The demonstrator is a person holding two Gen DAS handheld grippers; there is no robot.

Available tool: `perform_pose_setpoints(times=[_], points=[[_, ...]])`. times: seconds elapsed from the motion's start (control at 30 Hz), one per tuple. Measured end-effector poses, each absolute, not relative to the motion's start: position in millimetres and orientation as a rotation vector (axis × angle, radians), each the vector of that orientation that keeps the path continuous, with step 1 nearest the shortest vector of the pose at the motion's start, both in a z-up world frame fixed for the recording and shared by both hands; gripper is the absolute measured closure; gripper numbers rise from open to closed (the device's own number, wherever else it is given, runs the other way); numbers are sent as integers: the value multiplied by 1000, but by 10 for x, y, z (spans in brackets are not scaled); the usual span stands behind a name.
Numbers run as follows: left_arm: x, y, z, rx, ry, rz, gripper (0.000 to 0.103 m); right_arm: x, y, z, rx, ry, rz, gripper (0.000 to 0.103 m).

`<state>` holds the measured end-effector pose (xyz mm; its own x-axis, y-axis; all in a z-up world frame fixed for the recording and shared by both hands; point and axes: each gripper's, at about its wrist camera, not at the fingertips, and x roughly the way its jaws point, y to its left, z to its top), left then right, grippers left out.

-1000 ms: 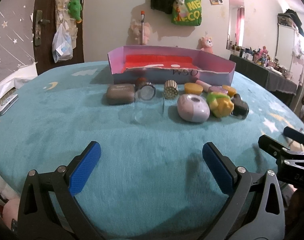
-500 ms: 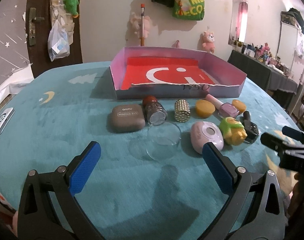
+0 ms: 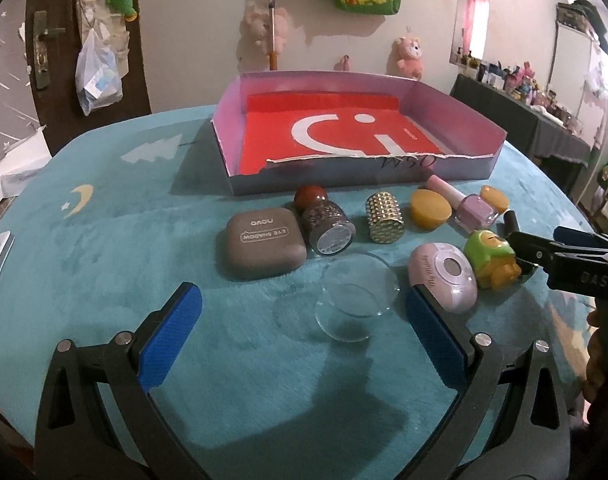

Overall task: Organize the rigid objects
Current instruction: 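Grasp the clear glass cup with the left tool while the right tool grasps the black nail polish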

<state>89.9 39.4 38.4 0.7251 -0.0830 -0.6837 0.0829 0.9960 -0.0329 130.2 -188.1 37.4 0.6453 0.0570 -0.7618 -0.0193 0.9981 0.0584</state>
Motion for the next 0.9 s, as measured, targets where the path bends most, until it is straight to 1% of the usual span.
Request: perform_pose_setpoints(times=[0.37, 0.6, 0.83, 0.9], points=[[1063, 412, 287, -18, 857, -82, 0, 1391, -1961, 307, 62, 946, 85, 0], [1084, 434, 262, -32, 877, -79, 0, 1288, -2146, 321, 62, 957, 72, 0], [1177, 408, 241, -33, 909, -81, 2, 1299, -1979, 231, -12, 953, 105, 0], [1186, 389, 253, -36, 907, -95, 11, 1321, -1918, 235, -37, 940, 115, 3]])
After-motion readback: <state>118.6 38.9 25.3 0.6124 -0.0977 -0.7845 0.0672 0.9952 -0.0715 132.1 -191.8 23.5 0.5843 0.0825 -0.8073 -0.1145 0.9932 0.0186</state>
